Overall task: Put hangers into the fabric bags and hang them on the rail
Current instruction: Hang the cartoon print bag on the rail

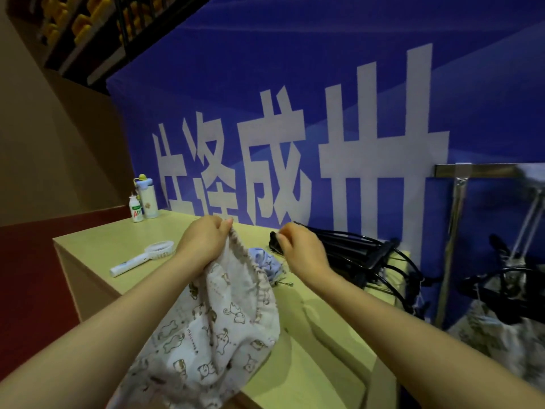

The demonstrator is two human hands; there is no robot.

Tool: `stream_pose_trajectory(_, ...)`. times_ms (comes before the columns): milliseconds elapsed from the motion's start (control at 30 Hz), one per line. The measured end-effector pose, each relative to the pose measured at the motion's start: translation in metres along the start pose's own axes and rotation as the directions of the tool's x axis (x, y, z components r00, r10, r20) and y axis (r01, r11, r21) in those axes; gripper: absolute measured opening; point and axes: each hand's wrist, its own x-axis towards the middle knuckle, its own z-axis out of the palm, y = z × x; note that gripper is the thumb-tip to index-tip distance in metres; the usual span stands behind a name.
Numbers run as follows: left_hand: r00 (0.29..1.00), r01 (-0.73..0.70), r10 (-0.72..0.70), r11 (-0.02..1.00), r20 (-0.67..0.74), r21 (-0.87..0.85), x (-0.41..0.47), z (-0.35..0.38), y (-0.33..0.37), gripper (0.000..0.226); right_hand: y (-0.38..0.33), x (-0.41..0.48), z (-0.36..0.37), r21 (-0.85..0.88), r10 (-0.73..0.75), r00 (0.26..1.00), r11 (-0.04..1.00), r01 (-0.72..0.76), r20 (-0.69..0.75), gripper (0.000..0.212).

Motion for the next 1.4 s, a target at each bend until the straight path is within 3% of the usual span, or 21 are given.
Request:
stream_pose_trajectory(100,0.999,-0.002,0.002,1.000,-0.041,-0.005,0.011,0.018,-0.006,0.048,0.050,0.012,0.000,-0.349,0.171,0.979,0.929,-0.122,0.113,0.034)
stream_pose_trajectory(167,0.999,-0.003,0.003,1.000,-0.050,-0.007,0.021,0.026,-0.009,0.049,0.078,0.018,0.000,-0.473,0.239,0.961,0.869,-0.149,0.137,0.042)
stream_pose_trajectory(300,0.999,0.000,-0.001,1.000,-0.040,-0.027,0.036,0.044,-0.015,0.049,0.115,0.023,0.008,-0.552,0.333,0.926,0.813,-0.187,0.176,0.042)
stream_pose_trajectory(633,0.999,0.028,-0.026,0.998,0.035,-0.059,0.045,0.079,-0.028,0.049,0.128,0.035,0.018,-0.634,0.368,0.925,0.738,-0.229,0.094,0.043)
stream_pose_trajectory(933,0.999,0.029,-0.027,0.997,0.041,-0.066,0.043,0.073,-0.029,0.049,0.125,0.034,-0.005,-0.672,0.287,0.951,0.727,-0.141,0.111,0.042)
stream_pose_trajectory(1167,0.978,0.206,-0.202,0.973,0.041,-0.106,0.034,0.036,-0.041,0.048,0.074,0.024,-0.042,-0.648,0.068,0.996,0.762,-0.013,0.060,0.048)
stream_pose_trajectory(1400,0.912,0.401,-0.410,0.888,0.006,-0.223,0.014,-0.028,-0.075,0.047,0.022,0.009,-0.067,-0.529,-0.176,0.983,0.840,0.123,-0.051,0.052)
